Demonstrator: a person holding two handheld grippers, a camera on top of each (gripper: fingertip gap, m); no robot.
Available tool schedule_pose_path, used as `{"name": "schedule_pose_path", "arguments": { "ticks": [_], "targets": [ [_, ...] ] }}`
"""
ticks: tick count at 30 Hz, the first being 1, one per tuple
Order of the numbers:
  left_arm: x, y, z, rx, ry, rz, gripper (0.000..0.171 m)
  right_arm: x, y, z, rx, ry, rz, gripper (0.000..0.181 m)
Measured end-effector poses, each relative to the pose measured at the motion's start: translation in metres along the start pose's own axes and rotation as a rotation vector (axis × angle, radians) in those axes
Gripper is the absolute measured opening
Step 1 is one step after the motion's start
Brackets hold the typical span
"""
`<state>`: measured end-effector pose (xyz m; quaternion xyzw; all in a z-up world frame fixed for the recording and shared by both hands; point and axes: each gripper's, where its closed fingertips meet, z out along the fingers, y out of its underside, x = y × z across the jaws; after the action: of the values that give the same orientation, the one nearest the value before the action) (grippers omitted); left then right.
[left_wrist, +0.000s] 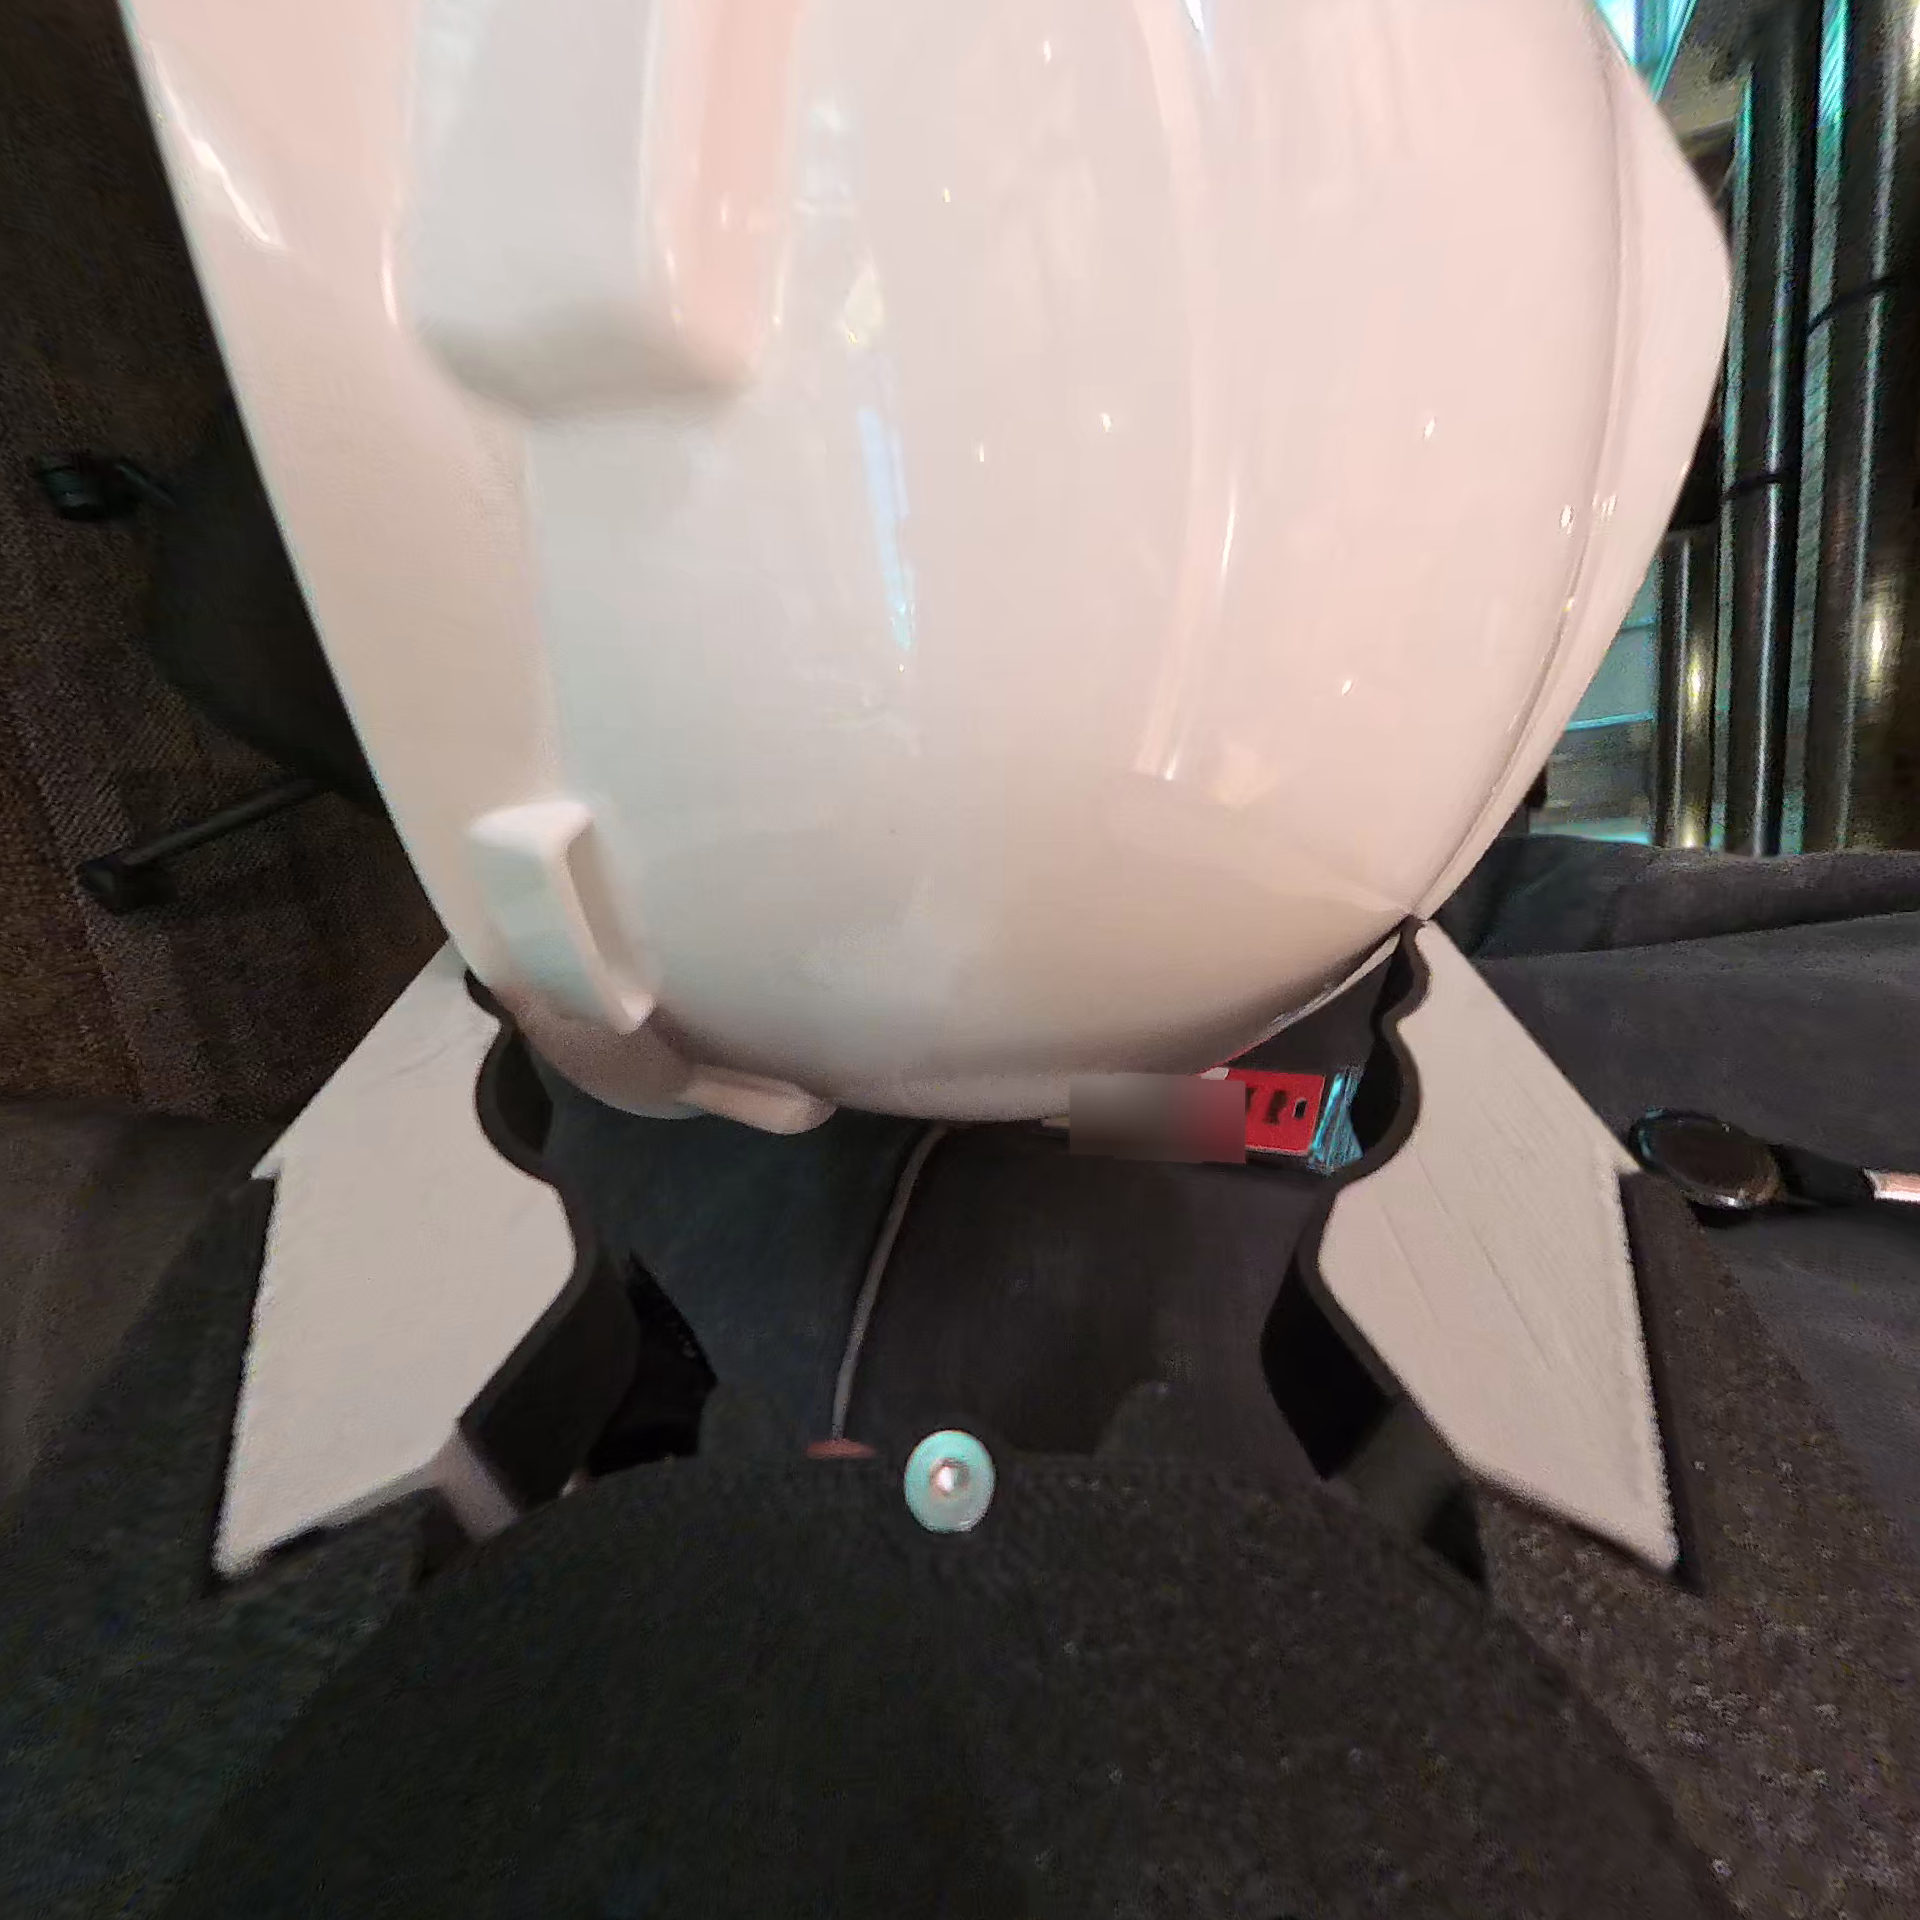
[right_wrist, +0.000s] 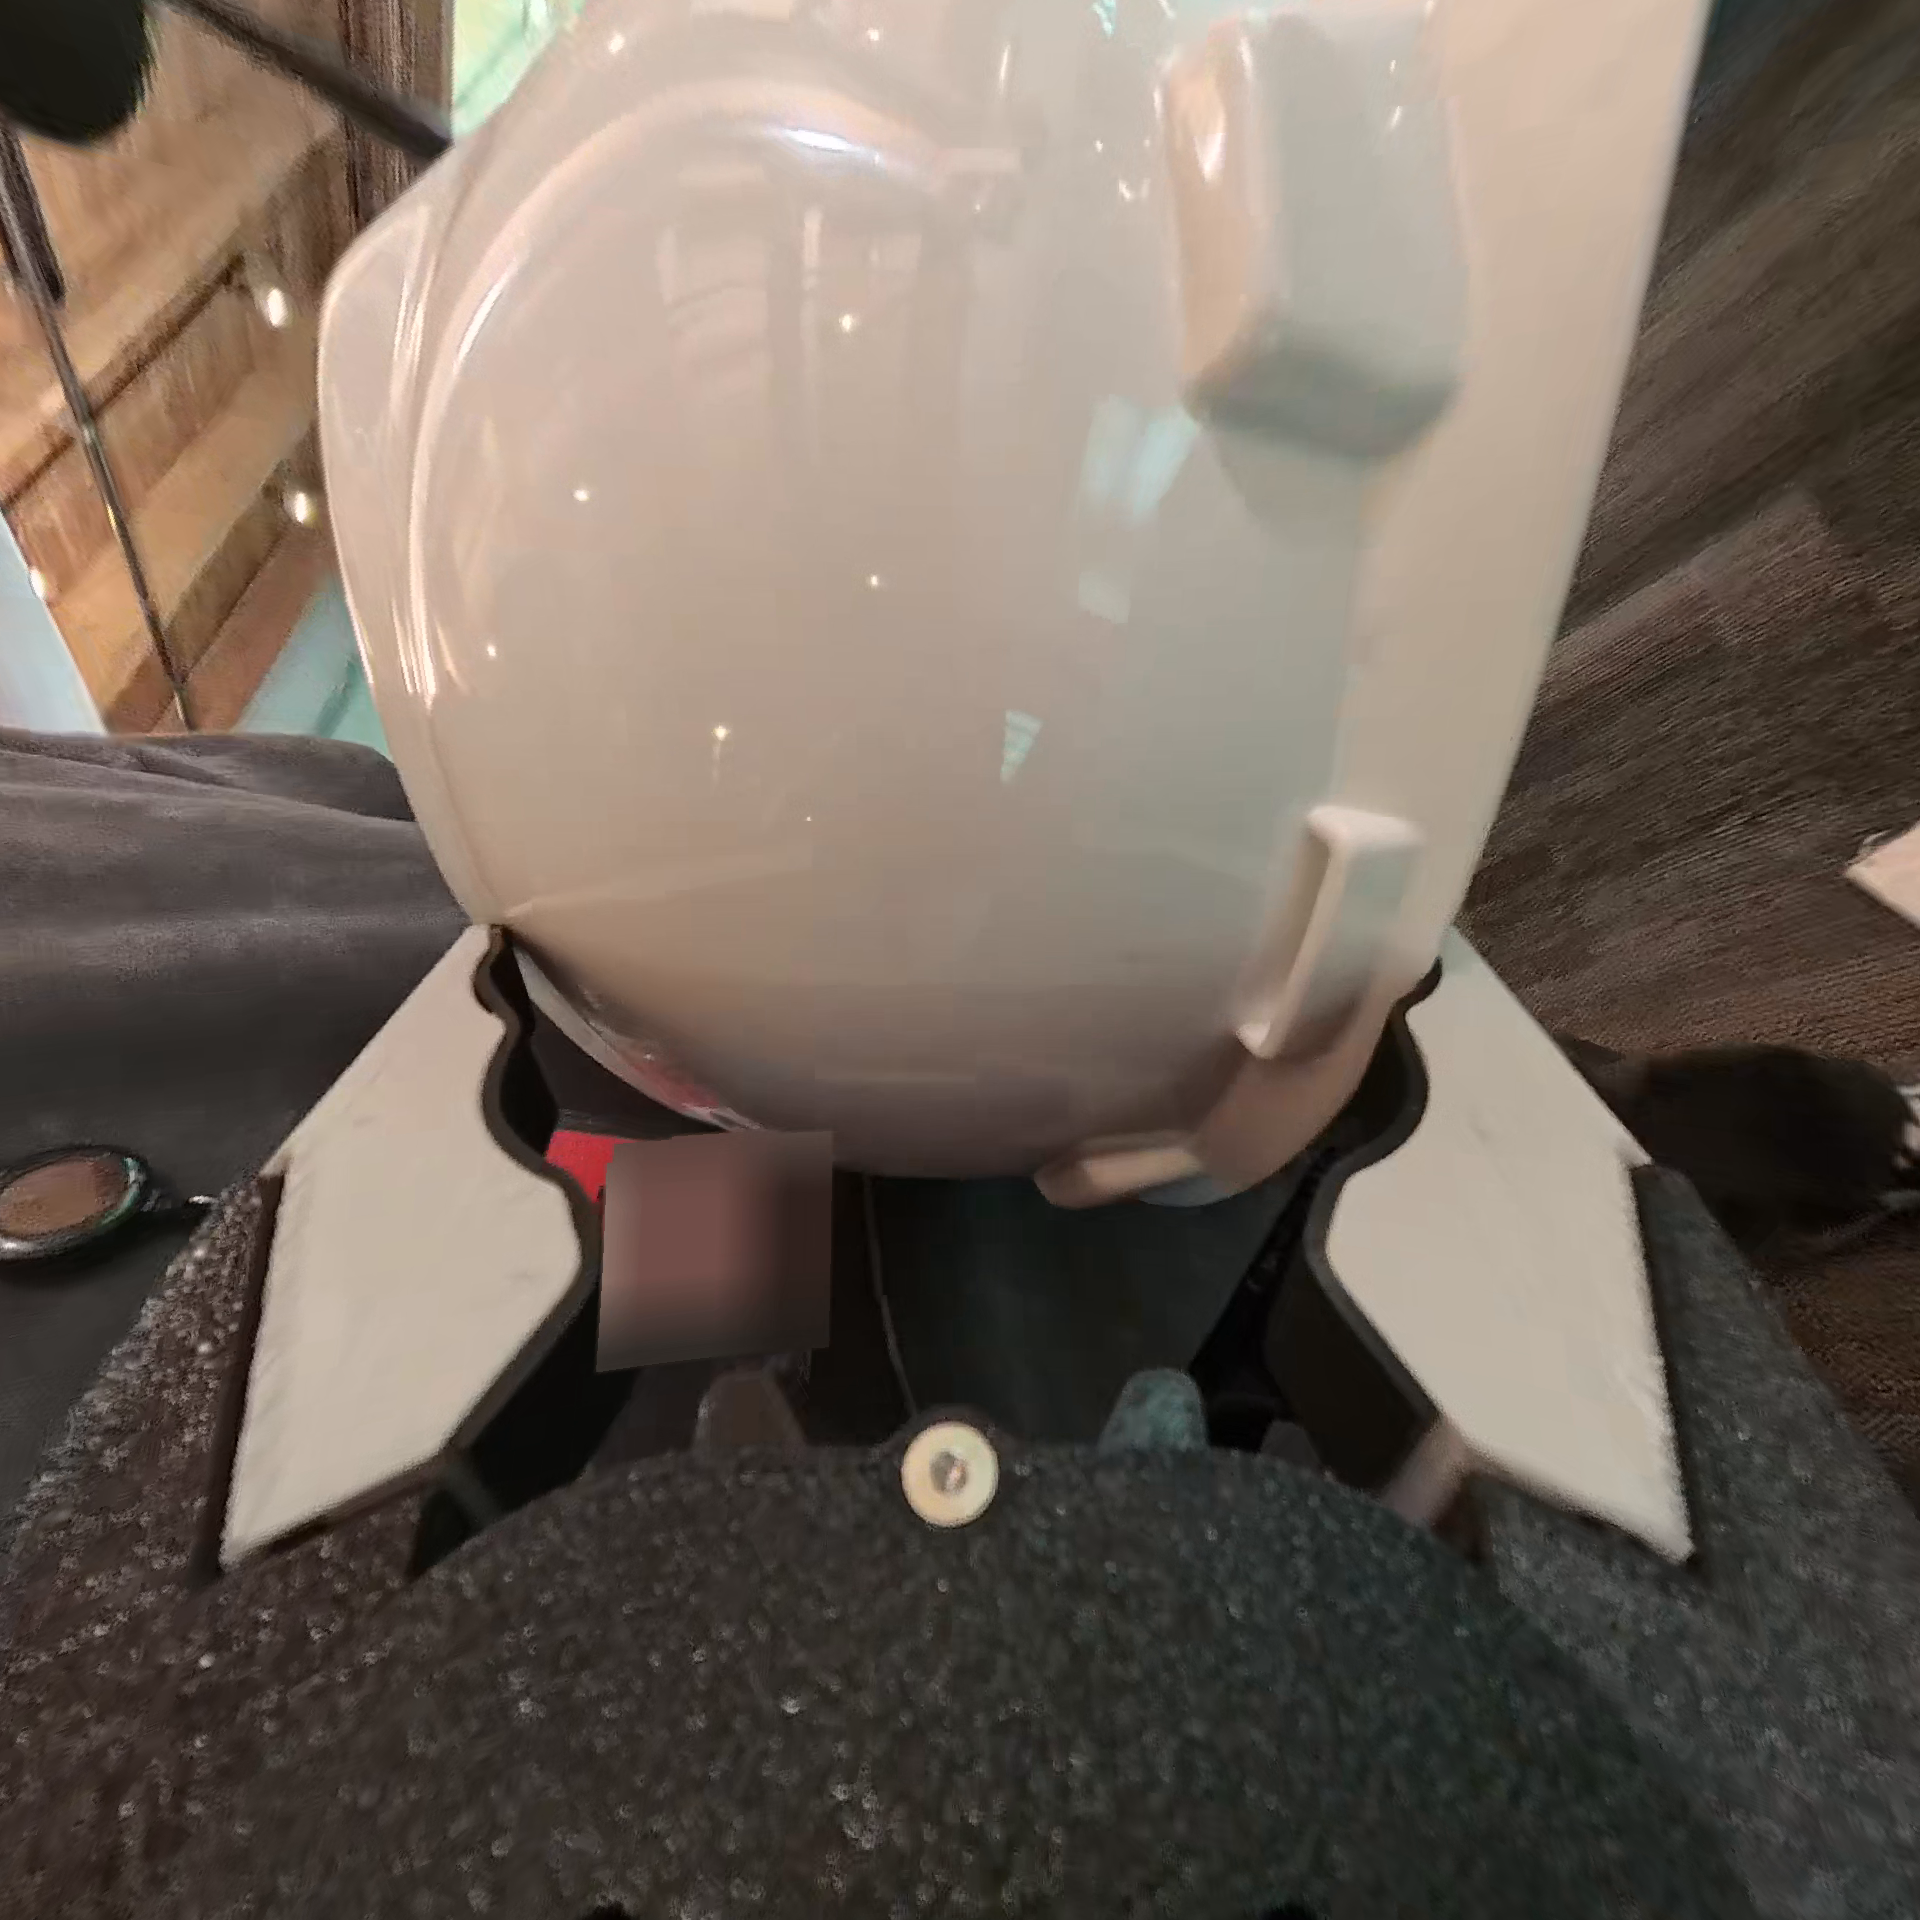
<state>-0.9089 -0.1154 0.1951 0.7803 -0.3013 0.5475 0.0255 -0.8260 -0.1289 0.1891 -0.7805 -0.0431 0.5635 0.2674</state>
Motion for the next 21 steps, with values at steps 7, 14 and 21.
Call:
{"name": "schedule_pose_path", "arguments": {
  "ticks": [7,14,21],
  "targets": [
    [-0.035,-0.177,0.102,-0.243,0.131,0.079,0.157,0.107,-0.112,-0.104,0.320,0.171,0.105,0.156],
    [-0.047,-0.305,0.239,-0.418,0.196,0.152,0.157,0.205,-0.158,-0.221,0.500,0.242,0.278,0.156],
    [-0.106,-0.385,0.410,-0.496,0.308,0.228,0.157,0.349,-0.165,-0.332,0.651,0.361,0.321,0.156]
  ]
}}
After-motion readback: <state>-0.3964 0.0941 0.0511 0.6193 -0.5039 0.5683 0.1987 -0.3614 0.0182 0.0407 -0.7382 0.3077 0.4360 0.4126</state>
